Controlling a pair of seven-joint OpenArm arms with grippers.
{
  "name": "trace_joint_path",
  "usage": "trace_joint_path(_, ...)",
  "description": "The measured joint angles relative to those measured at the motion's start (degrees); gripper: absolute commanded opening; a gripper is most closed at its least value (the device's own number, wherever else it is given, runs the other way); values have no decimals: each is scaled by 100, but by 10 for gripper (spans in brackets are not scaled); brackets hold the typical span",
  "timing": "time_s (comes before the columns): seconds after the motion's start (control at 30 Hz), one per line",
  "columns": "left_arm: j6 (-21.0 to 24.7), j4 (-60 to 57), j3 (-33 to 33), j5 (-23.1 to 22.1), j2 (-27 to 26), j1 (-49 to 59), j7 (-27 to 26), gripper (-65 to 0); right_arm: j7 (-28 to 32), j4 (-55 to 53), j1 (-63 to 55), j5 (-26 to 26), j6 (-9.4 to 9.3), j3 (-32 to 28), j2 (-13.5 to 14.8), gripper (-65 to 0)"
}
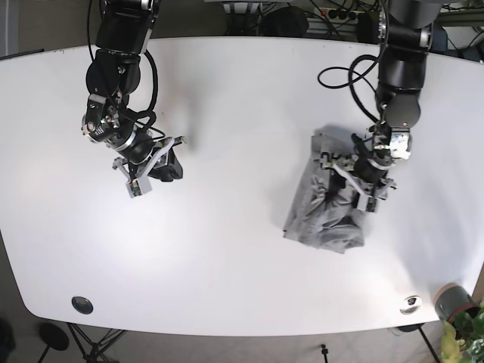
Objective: Fold the T-shirt properly
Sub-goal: 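Carry the folded shirt with the left gripper to the table edge, then release the shirt with the left gripper and lift away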
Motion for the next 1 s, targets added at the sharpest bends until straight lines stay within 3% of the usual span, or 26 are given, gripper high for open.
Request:
trace_joint_path(0.23,-61,-592,-17,-31,-754,-175,-101,-268,0,0,0,0,-2,0,0,-530)
trace_joint_path(0.47,-94,-1480,-487,120,-1600,-96,-535,-268,-39,354,-94,2,-2,-7,-2,-530)
trace_joint_path(0.57,-350,-1871,-758,212,-1930,-52,-588,-268,-44,531,-151,0,-2,-13,-4,-530)
trace_joint_path(0.7,-710,-2245,-870,249,-2199,-17,-682,-268,-55,671,-184,0,-2,-15,-4,-530)
trace_joint_path(1.0,-754,-2468,-863,393,-2675,299,-975,-268,-63,981,-457,0,-2,-15,-4,-530)
